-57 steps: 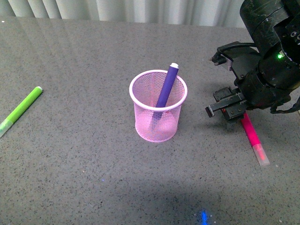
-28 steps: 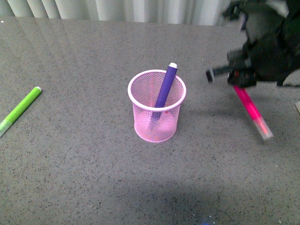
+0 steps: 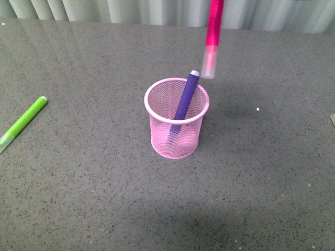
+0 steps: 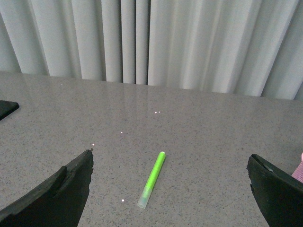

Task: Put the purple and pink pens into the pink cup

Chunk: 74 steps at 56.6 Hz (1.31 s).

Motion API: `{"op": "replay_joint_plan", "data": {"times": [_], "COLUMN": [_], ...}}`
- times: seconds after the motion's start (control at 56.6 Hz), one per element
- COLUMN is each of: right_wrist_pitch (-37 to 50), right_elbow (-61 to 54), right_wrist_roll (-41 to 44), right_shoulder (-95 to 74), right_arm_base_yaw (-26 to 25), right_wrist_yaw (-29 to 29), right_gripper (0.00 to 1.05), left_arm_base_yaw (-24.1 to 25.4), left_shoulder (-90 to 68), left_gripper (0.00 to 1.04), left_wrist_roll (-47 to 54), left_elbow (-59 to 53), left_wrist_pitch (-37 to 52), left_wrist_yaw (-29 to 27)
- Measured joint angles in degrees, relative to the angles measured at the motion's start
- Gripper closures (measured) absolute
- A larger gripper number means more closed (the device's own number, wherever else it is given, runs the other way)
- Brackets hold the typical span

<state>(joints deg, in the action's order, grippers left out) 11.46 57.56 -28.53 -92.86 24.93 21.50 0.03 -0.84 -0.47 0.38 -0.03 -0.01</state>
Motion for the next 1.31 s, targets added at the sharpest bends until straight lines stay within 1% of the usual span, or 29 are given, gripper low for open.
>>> {"op": "replay_joint_plan", "data": {"times": [0.106, 0.353, 0.654, 0.725, 0.742, 0.954, 1.025, 1.184, 1.308], "right_wrist_pitch": [1.2, 5.7, 9.1, 10.7, 11.0, 10.8, 10.4, 9.7, 9.1], "right_elbow": [0.0, -0.7, -2.3, -3.0, -3.3, -3.9, -4.0, -4.6, -5.3], "right_wrist_roll": [-3.7, -7.1, -8.9, -8.8, -8.8, -8.7, -8.7, -6.8, -2.6], "right_shoulder": [-2.3, -5.5, -7.3, -7.5, -7.5, -7.5, -7.2, -3.8, 1.6], "right_arm_base_yaw": [1.7, 3.6, 4.3, 4.7, 4.8, 5.1, 5.2, 4.7, 2.9], "right_wrist_yaw": [1.6, 6.4, 7.0, 6.4, 6.3, 5.5, 5.5, 5.3, 3.6], "right_gripper": [0.97, 0.97, 0.97, 0.82, 0.77, 0.46, 0.37, 0.07, 0.08], "left_arm_base_yaw": [0.0, 0.0, 0.0, 0.0, 0.0, 0.0, 0.0, 0.0, 0.0], "left_shoulder": [0.0, 0.0, 0.0, 0.0, 0.0, 0.0, 0.0, 0.0, 0.0], "left_gripper": [0.08, 0.08, 0.08, 0.08, 0.08, 0.08, 0.08, 0.08, 0.08], "left_wrist_roll": [0.0, 0.0, 0.0, 0.0, 0.0, 0.0, 0.0, 0.0, 0.0], "left_elbow": [0.0, 0.0, 0.0, 0.0, 0.0, 0.0, 0.0, 0.0, 0.0], "left_wrist_pitch": [0.0, 0.0, 0.0, 0.0, 0.0, 0.0, 0.0, 0.0, 0.0], "left_wrist_yaw": [0.0, 0.0, 0.0, 0.0, 0.0, 0.0, 0.0, 0.0, 0.0]}}
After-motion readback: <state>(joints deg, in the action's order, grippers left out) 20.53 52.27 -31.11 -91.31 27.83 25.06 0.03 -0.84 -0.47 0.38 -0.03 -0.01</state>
